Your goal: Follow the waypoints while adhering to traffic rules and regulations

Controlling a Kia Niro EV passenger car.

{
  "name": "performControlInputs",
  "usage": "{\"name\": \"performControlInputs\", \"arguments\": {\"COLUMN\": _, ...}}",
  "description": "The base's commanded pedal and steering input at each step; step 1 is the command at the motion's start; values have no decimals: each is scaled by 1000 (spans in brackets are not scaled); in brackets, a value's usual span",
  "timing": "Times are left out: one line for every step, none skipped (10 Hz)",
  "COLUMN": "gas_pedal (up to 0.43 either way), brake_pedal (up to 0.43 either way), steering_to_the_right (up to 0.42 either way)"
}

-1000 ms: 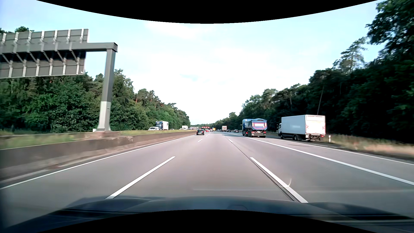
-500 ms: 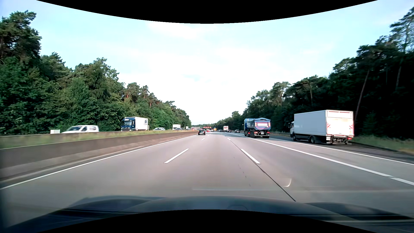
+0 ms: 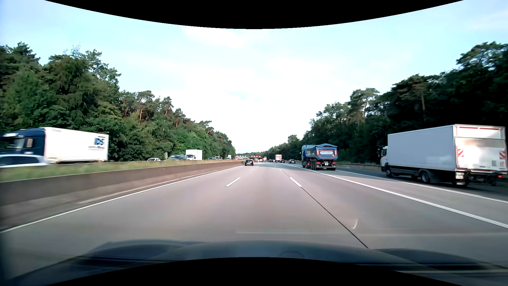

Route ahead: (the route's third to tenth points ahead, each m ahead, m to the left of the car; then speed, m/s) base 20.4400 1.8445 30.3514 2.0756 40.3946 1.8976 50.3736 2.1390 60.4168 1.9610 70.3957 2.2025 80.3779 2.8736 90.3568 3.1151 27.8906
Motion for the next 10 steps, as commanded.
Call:
{"name": "performControlInputs", "arguments": {"gas_pedal": 177, "brake_pedal": 0, "steering_to_the_right": -6}}
{"name": "performControlInputs", "arguments": {"gas_pedal": 177, "brake_pedal": 0, "steering_to_the_right": -5}}
{"name": "performControlInputs", "arguments": {"gas_pedal": 177, "brake_pedal": 0, "steering_to_the_right": -5}}
{"name": "performControlInputs", "arguments": {"gas_pedal": 177, "brake_pedal": 0, "steering_to_the_right": -5}}
{"name": "performControlInputs", "arguments": {"gas_pedal": 177, "brake_pedal": 0, "steering_to_the_right": -5}}
{"name": "performControlInputs", "arguments": {"gas_pedal": 177, "brake_pedal": 0, "steering_to_the_right": -5}}
{"name": "performControlInputs", "arguments": {"gas_pedal": 177, "brake_pedal": 0, "steering_to_the_right": -5}}
{"name": "performControlInputs", "arguments": {"gas_pedal": 177, "brake_pedal": 0, "steering_to_the_right": -5}}
{"name": "performControlInputs", "arguments": {"gas_pedal": 177, "brake_pedal": 0, "steering_to_the_right": -4}}
{"name": "performControlInputs", "arguments": {"gas_pedal": 177, "brake_pedal": 0, "steering_to_the_right": -4}}
